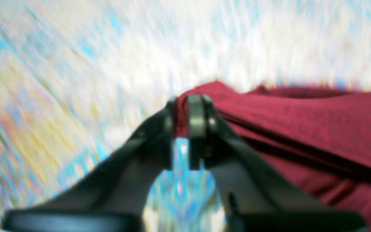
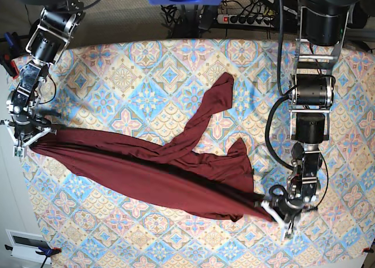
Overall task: Layout the t-shirt on the table in an organized manner, then fold the t-shirt properly
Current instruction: 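Drag the hem with the left gripper away from the right gripper, stretching the shirt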
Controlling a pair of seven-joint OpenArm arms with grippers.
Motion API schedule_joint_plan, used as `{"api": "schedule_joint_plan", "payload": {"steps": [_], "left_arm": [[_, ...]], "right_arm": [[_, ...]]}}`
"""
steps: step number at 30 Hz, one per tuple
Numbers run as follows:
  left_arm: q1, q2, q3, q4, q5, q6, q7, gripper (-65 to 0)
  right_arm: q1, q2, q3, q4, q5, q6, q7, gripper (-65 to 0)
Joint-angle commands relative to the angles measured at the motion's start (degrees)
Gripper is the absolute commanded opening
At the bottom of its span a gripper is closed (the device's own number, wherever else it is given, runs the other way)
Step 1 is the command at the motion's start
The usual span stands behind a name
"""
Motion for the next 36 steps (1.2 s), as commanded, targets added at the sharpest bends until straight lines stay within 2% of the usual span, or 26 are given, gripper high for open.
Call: {"api": "schedule_joint_plan", "payload": {"steps": [1, 4, 7, 10, 14, 16, 20, 24, 28, 29, 31, 33, 34, 36], "left_arm": [[-2.59, -1.17, -0.47, 1.47, -0.34, 0.61, -1.07, -50.8], [0.31, -3.20, -0.73, 5.07, -1.22, 0.26, 4.47, -40.7], [8.22, -4.69, -0.73, 17.73, -5.62, 0.09, 11.15, -33.3], [18.42, -7.85, -0.38, 33.82, -10.72, 0.09, 15.28, -32.5], [29.67, -8.21, -0.38, 48.50, -13.09, 0.09, 18.80, -32.5], [31.78, -7.41, -0.38, 49.12, -13.00, 0.17, 19.06, -32.5], [31.60, -4.69, -0.47, 43.31, -13.00, 0.53, 18.89, -32.5], [29.84, -0.56, -0.29, 35.75, -13.00, 0.53, 15.02, -32.5], [28.61, 1.38, 4.72, 31.44, -11.60, 0.61, 13.35, -32.7], [28.26, 1.55, 6.83, 30.83, -10.19, 0.61, 12.56, -34.0], [28.35, 1.64, 11.49, 30.74, -7.29, 0.26, 11.15, -42.8], [28.35, 1.38, 13.16, 31.18, -5.09, 0.35, 8.87, -59.5], [28.17, 0.76, 13.16, 31.88, -4.21, 0.53, 8.07, -65.0], [28.17, -1.96, 13.16, 34.70, -2.10, 0.61, 8.43, -62.5]], "right_arm": [[1.18, 1.22, 0.13, 1.05, -0.01, -0.54, 1.36, -64.9], [1.18, 1.22, 0.13, 1.05, -0.10, -0.54, 1.36, -64.9], [1.18, 1.22, 0.04, 1.32, -0.27, -0.54, 1.09, -64.9], [0.91, 1.22, 0.04, 1.67, -0.27, -0.54, 1.00, -64.9], [0.91, 1.14, 0.04, 1.67, -0.27, -0.54, 1.18, -64.9], [0.83, 0.96, 0.04, 1.67, -0.27, -0.54, 1.18, -64.9], [0.83, -0.09, 0.04, 1.76, -0.27, -0.54, 1.27, -64.9], [0.83, -1.59, 0.04, 4.13, -0.27, -0.54, 1.09, -64.9], [0.83, -2.47, 0.04, 6.15, -0.27, -0.54, 0.92, -64.9], [0.83, -2.47, 0.04, 6.15, -0.27, -0.54, 0.92, -64.9], [0.83, -2.47, 0.04, 6.15, -0.27, -0.54, 0.92, -64.9], [0.83, -2.47, 0.04, 6.15, -0.27, -0.54, 0.92, -64.9], [0.83, -2.47, 0.04, 6.06, -0.27, -0.54, 0.92, -64.9], [0.83, -2.47, 0.04, 6.15, -0.27, -0.54, 0.92, -64.9]]}}
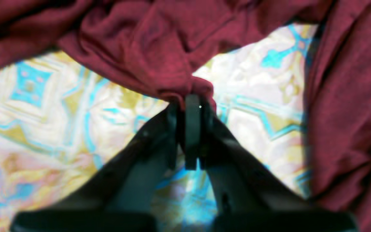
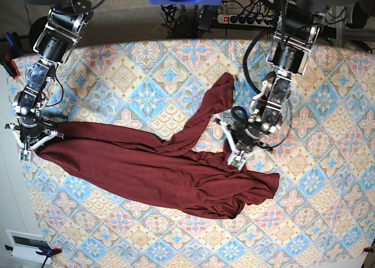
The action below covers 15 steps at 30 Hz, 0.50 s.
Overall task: Layout the t-shirt on the table in an organized manner, then fold the t-shirt properly
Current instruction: 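Drag the hem with the left gripper away from the right gripper, stretching the shirt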
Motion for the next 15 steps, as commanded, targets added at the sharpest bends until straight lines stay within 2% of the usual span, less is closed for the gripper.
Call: {"api": "schedule_joint_plan", "payload": {"steps": [1, 3, 8, 12, 15], "left_arm": [[-1.70, -2.74, -0.76, 3.72, 0.65, 0.64, -1.81, -61.9], [-0.65, -7.57, -1.64, 9.17, 0.74, 0.37, -2.33, -65.0], [1.37, -19.09, -4.37, 20.60, 0.39, 0.11, -2.77, -65.0], [4.71, -25.42, -8.23, 28.07, 0.39, 0.11, -2.77, -65.0], [10.17, -30.17, -9.99, 33.17, 0.39, 0.02, -2.77, -65.0]], "right_arm": [[1.20, 1.16, 0.24, 0.95, 0.27, -0.23, 1.66, -64.9], [1.20, 1.34, 0.33, 0.51, 0.27, -0.23, 1.84, -64.9], [1.20, 1.42, 0.42, 0.60, 0.27, -0.23, 1.66, -64.9], [1.28, 1.42, 0.42, 0.60, 0.27, -0.23, 1.48, -64.9], [1.20, 1.42, 0.33, 0.68, 0.27, -0.23, 1.40, -64.9]]}}
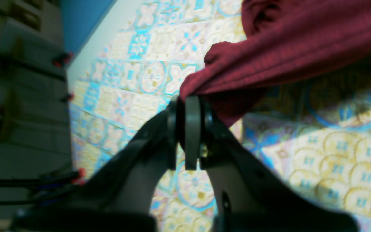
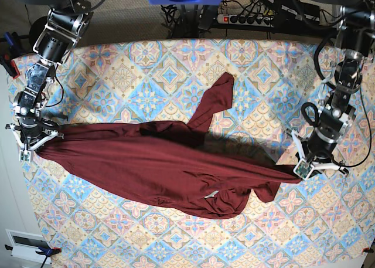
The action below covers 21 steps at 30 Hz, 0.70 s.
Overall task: Layout the t-shirt on the table in an organized manner, then fold the t-shirt properly
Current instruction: 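Drag the hem with the left gripper away from the right gripper, stretching the shirt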
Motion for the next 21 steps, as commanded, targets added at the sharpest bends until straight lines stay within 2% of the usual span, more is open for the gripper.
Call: {"api": "schedule_joint_plan", "payload": {"steps": [1, 6, 10, 13, 15, 17, 21], "left_arm": [[1.43, -2.64, -1.21, 1.81, 0.13, 0.22, -0.54, -65.0], [12.95, -7.82, -6.48, 4.27, 0.13, 0.22, -0.63, -65.0], [18.31, -8.26, -12.20, 2.51, 0.30, 0.22, -0.72, -65.0], [18.05, -6.50, -14.57, -0.30, 0.22, 0.22, -0.90, -65.0], [17.61, -4.48, -16.59, -2.32, 0.39, 0.22, -3.18, -65.0], [16.91, -2.20, -16.86, -5.31, 1.10, 0.22, -5.73, -65.0], [16.20, 0.00, -15.63, -11.64, 3.38, 0.22, -8.46, -65.0]], "right_arm": [[1.00, 1.29, 0.22, 1.17, 0.10, -0.34, 1.29, -64.9], [-2.08, 1.29, 0.22, 1.25, 0.01, -0.34, 1.29, -64.9], [-3.48, 1.29, 0.13, 1.52, 0.01, -0.26, 1.38, -64.9], [-3.84, 1.29, 0.04, 1.61, 0.01, -0.17, 1.64, -64.9], [-3.66, 1.29, -0.31, 1.43, 0.01, -0.08, 1.73, -64.9], [-3.48, 1.29, -2.86, 1.43, 0.01, -0.08, 1.73, -64.9], [-2.43, 1.64, -7.08, 0.73, 0.01, -0.08, 1.90, -63.7]]}}
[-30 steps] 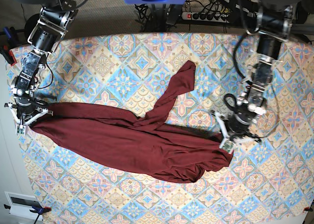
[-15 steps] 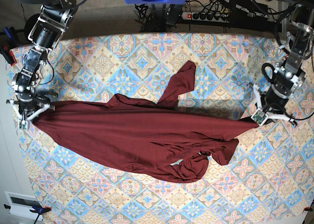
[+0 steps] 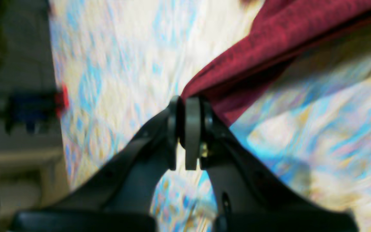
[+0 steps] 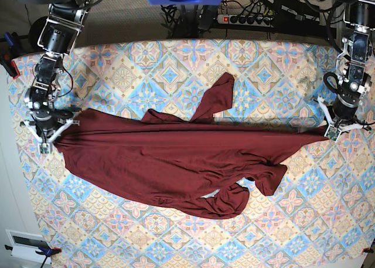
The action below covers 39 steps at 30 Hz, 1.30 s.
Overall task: Layout the t-shirt on the table in an organized manner, then fold the t-shirt properly
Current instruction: 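Drag the hem with the left gripper away from the right gripper, stretching the shirt, then release and reach the left gripper to the sleeve near the collar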
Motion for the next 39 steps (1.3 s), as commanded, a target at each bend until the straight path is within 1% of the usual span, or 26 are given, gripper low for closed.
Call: {"api": "schedule_joint_plan", "payload": {"steps": [1, 3, 5, 7, 9, 11, 16, 19, 21, 22, 23, 25, 26, 27, 29, 31, 33, 36, 38, 39], "left_arm": [[-1.66, -1.05, 0.88, -0.46, 1.11, 1.38, -1.09, -65.0], [-2.63, -0.78, 4.57, -3.09, 2.87, 1.46, -1.09, -65.0], [-2.45, -0.78, 6.51, -4.94, 4.28, 1.55, -1.09, -65.0], [-2.01, -0.69, 6.95, -5.73, 4.63, 1.55, -1.00, -64.9], [0.19, -0.69, 6.86, -5.73, 4.72, 1.55, -1.00, -63.9], [1.42, -0.78, 6.86, -5.64, 4.80, 1.55, -0.92, -60.3], [4.49, -0.96, 6.77, -5.29, 4.28, 1.64, -0.92, -48.7], [6.43, -1.05, 5.81, -3.44, 4.19, 1.55, -0.92, -45.2], [8.71, -0.87, 1.94, -0.98, 3.93, 1.55, -0.92, -44.0], [9.95, -0.61, -0.79, 0.78, 2.61, 1.46, -0.92, -43.7], [11.00, 0.19, -3.16, 2.80, -0.21, 1.46, -0.92, -43.9], [12.23, 1.94, -7.21, 6.93, -7.42, 1.46, -0.92, -44.4], [13.20, 2.21, -8.96, 8.86, -10.84, 1.46, -0.74, -44.4], [14.16, 2.30, -10.11, 10.62, -13.83, 1.46, 0.58, -44.4], [14.52, 2.38, -10.37, 13.61, -17.88, 1.46, 4.27, -44.2], [14.52, 2.56, -10.28, 16.51, -19.64, 1.46, 8.84, -44.1], [14.43, 2.65, -10.37, 17.48, -19.46, 1.46, 11.48, -44.1], [13.29, 2.03, -10.63, 14.67, -18.40, 1.46, 11.66, -44.1], [12.93, 0.54, -10.63, 11.59, -17.35, 1.46, 11.48, -44.1], [12.93, 0.19, -10.37, 11.15, -17.79, 1.46, 11.48, -44.1]], "right_arm": [[2.89, 1.84, -0.06, 0.70, -0.43, -1.33, 1.44, -62.1], [5.88, 2.02, -0.68, -0.88, -0.43, -1.33, 1.36, -57.9], [8.52, 2.11, -0.68, -2.90, -0.43, -1.41, 1.36, -54.7], [10.10, 2.28, -0.59, -4.75, -0.52, -1.41, 1.36, -54.1], [10.45, 3.25, -0.68, -5.63, -0.52, -1.50, 1.36, -54.1], [10.54, 3.34, -0.68, -5.89, -0.52, -1.50, 1.27, -54.1], [10.19, 3.34, -0.68, -5.36, -0.52, -1.50, 1.00, -54.0], [10.01, 3.34, -0.68, -5.28, -0.52, -1.50, 1.00, -54.0], [10.01, 3.34, -0.68, -5.28, -0.52, -1.50, 1.09, -54.0], [9.92, 3.34, -0.68, -5.28, -0.52, -1.50, 1.18, -54.0], [9.92, 3.34, -0.68, -5.28, -0.52, -1.50, 1.18, -54.0], [9.83, 3.34, -0.68, -5.28, -0.52, -1.50, 1.18, -54.0], [9.22, 3.34, -0.68, -5.28, -0.52, -1.50, 1.18, -54.0], [8.69, 3.34, -0.68, -5.28, -0.52, -1.50, 1.18, -54.0], [7.81, 3.34, -0.68, -5.28, -0.52, -1.50, 1.18, -54.0], [7.64, 3.34, -0.68, -5.28, -0.52, -1.50, 1.18, -54.0], [7.64, 3.34, -0.68, -5.28, -0.52, -1.50, 1.18, -54.0], [7.64, 3.34, -0.68, -5.28, -0.52, -1.50, 1.36, -54.0], [7.64, 3.34, -0.68, -5.28, -0.52, -1.50, 1.36, -54.0], [7.64, 3.34, -0.68, -5.28, -0.52, -1.50, 1.36, -54.0]]}}
